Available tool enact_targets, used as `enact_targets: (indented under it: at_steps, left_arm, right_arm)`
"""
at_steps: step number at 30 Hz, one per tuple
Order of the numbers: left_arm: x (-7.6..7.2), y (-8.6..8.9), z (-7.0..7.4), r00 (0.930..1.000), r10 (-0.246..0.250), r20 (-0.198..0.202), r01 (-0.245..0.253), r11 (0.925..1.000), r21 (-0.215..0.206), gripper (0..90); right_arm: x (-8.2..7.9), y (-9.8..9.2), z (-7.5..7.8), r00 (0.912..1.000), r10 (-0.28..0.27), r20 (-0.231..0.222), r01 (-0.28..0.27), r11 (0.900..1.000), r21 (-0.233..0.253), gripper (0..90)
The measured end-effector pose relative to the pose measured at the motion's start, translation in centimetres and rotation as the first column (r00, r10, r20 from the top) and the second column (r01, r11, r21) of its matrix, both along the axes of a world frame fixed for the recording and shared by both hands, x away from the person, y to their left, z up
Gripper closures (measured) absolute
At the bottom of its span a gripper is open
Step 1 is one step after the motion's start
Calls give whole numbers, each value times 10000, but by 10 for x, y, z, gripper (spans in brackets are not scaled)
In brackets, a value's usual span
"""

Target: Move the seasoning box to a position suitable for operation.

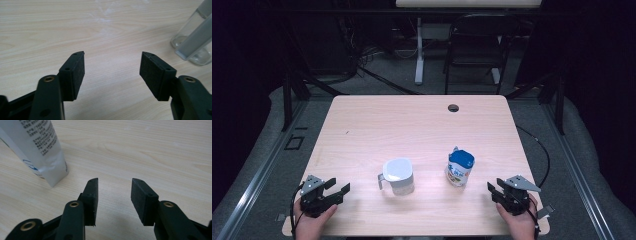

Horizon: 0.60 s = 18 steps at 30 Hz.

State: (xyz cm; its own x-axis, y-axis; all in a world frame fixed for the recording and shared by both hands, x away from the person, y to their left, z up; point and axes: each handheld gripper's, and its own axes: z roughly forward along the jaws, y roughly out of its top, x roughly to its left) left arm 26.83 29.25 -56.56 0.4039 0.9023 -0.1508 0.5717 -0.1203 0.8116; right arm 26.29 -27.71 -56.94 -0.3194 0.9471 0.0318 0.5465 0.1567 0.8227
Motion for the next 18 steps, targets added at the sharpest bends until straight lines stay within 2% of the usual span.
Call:
enact_targets:
  at_steps: [6,11,12,15,18]
  left_arm:
    - [-3,-7,8,9999,-132,88,132,9999,4,402]
    - [-3,-17,23,9988,-366,339,371,9992,-138,418]
    - [-3,-22,27,9980,-516,360,528,9981,-331,420]
    - [-2,-28,31,9971,-612,445,637,9964,-566,425]
    - [1,-39,35,9950,-867,504,891,9949,-475,427]
  right_arm:
    - [-2,7,5,9995,122,298,-117,9998,-151,564]
    - [-2,10,3,9994,250,227,-247,9996,-162,551]
    - [-2,10,3,9995,247,211,-244,9996,-147,547]
    - [-2,8,4,9994,286,178,-284,9995,-129,547]
    - [-2,7,4,9994,276,186,-276,9996,-15,546]
